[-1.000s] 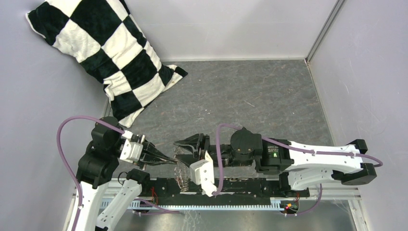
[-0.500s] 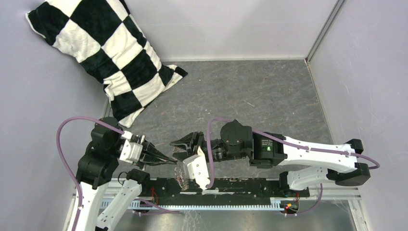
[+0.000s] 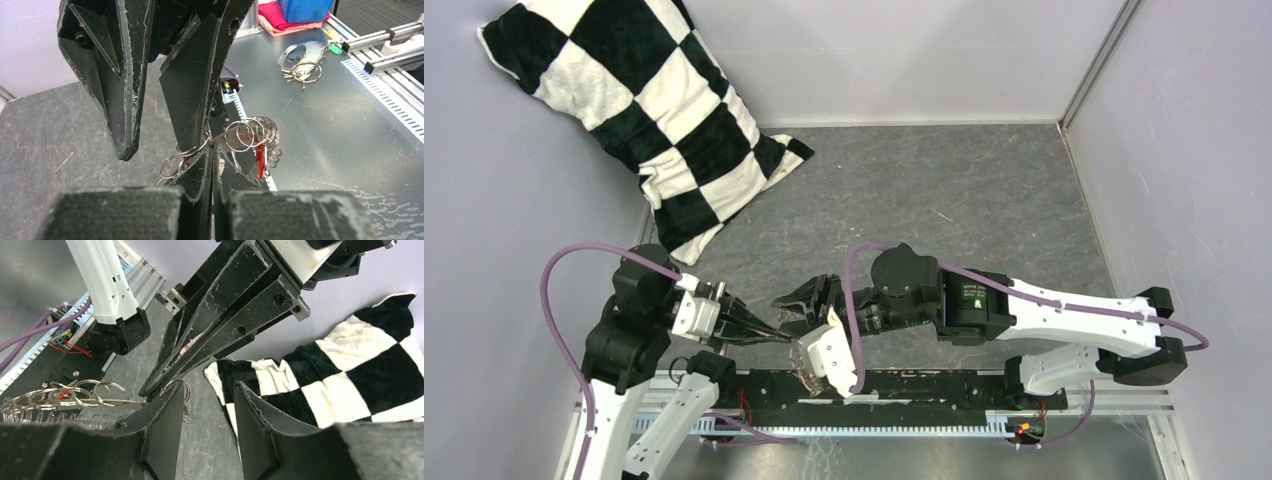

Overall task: Put the keys on the keyring
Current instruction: Insert the key onto the keyring.

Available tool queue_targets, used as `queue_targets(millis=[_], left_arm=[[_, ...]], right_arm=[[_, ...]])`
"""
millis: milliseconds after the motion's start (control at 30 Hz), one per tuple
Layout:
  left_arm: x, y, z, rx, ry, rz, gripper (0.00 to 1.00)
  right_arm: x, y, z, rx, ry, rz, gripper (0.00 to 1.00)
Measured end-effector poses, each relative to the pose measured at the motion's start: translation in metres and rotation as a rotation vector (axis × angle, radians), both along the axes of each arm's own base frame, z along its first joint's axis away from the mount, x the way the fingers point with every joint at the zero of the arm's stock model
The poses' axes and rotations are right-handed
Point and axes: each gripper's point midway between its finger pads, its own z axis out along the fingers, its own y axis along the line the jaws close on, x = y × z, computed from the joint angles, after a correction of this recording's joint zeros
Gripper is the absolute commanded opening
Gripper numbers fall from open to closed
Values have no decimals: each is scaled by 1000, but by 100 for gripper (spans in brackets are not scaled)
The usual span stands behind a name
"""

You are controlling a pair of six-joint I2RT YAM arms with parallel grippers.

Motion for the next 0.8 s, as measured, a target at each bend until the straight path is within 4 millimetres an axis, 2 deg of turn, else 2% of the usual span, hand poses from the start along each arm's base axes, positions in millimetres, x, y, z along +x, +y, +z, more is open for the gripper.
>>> queue_targets(millis=[200,367,800], left_arm=[[0,0,0,0,0,-1,2],[-1,0,0,-1,0,-4,2],[-6,1,2,-10,0,-27,2]], right_arm=[[-3,-3,2,-19,-9,25,52],[-7,2,11,-32,-7,53,53],[-13,4,8,-98,3,91,53]])
